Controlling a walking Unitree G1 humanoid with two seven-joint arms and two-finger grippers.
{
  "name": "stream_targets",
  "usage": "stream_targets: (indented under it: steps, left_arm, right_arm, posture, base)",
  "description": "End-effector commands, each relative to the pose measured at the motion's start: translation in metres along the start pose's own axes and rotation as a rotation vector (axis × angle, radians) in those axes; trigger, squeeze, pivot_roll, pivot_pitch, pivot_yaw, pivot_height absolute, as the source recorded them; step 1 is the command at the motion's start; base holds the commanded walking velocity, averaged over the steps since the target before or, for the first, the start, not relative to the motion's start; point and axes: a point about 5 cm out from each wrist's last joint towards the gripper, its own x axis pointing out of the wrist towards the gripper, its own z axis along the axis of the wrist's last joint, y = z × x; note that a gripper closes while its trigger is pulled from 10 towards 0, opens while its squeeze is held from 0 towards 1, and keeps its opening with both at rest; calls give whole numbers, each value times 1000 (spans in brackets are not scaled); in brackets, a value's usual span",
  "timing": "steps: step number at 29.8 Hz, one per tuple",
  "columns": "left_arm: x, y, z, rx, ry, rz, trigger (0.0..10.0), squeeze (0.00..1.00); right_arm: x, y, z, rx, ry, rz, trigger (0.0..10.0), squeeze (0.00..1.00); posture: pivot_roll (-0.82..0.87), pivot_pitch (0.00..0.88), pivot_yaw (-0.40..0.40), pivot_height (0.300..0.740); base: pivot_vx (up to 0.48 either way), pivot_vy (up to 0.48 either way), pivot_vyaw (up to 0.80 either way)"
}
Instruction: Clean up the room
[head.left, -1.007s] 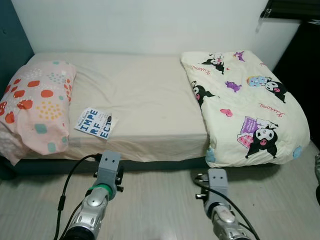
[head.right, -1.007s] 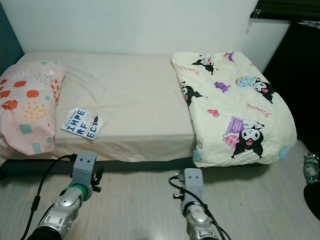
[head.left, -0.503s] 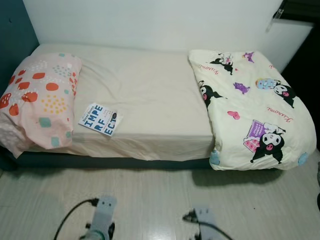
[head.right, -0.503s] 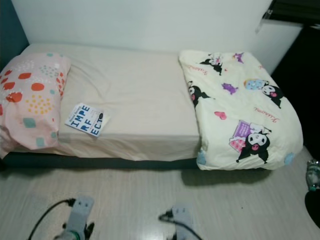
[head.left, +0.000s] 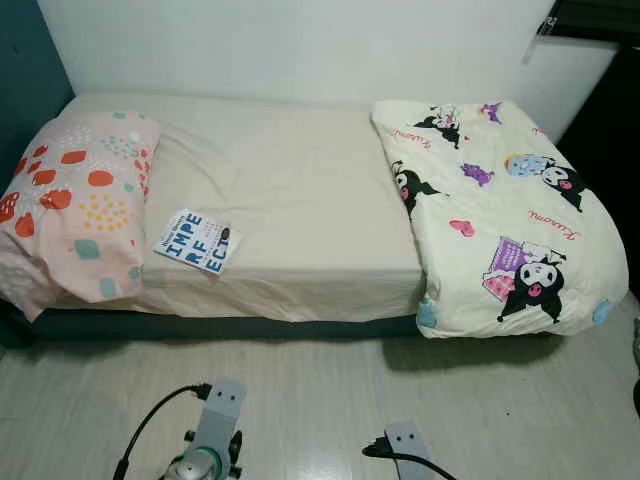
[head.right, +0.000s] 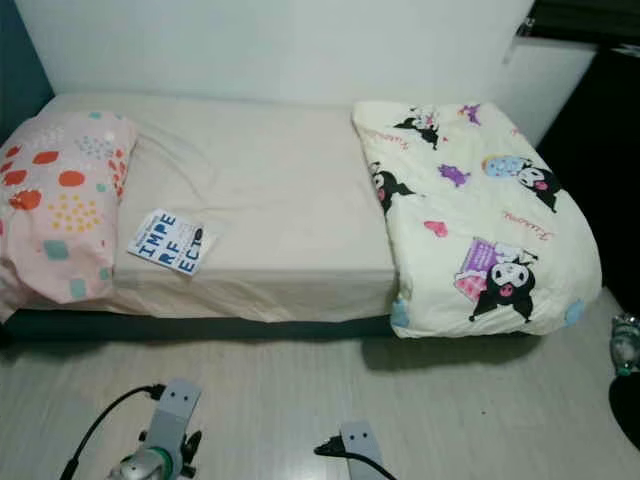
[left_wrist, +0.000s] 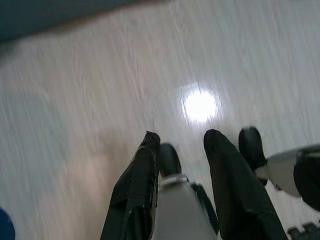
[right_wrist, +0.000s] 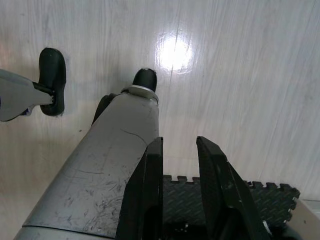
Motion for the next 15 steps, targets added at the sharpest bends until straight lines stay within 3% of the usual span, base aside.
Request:
stream_targets:
  steps: [1,4,9,10,14,15]
  left_arm:
    - [0,2,-2,-24,-4,4,10000,0]
    - [-2,7,-10,7,11,19,10000,0]
    - [-2,8,-13,-63,44,41,10000,0]
    - [-2,1,-13,-35,62,11,10000,0]
    - [-2,-4,-13,-14,67,-9,10000,0]
    - [-2,-13,-14,2,72,-33,10000,0]
  right_arm:
    - [0,-3,-3,-3,5,-8,10000,0]
    - [0,-3,-1,69,4,-15,10000,0]
    - [0,3,7,33,-11,0,10000,0]
    - [0,3,11,43,-20,-3,10000,0]
    - [1,4,14,33,-26,-2,10000,0]
    - [0,3,14,2,-27,9,10000,0]
  posture:
    - [58,31,3,740]
    - [66,32,8,740]
    - [61,13,21,740]
    - [60,13,24,740]
    - [62,11,22,740]
    - [61,10,7,740]
  base:
    - [0,0,0]
    - [0,0,0]
    - [0,0,0]
    - [0,0,0]
    - [0,0,0]
    - [0,0,0]
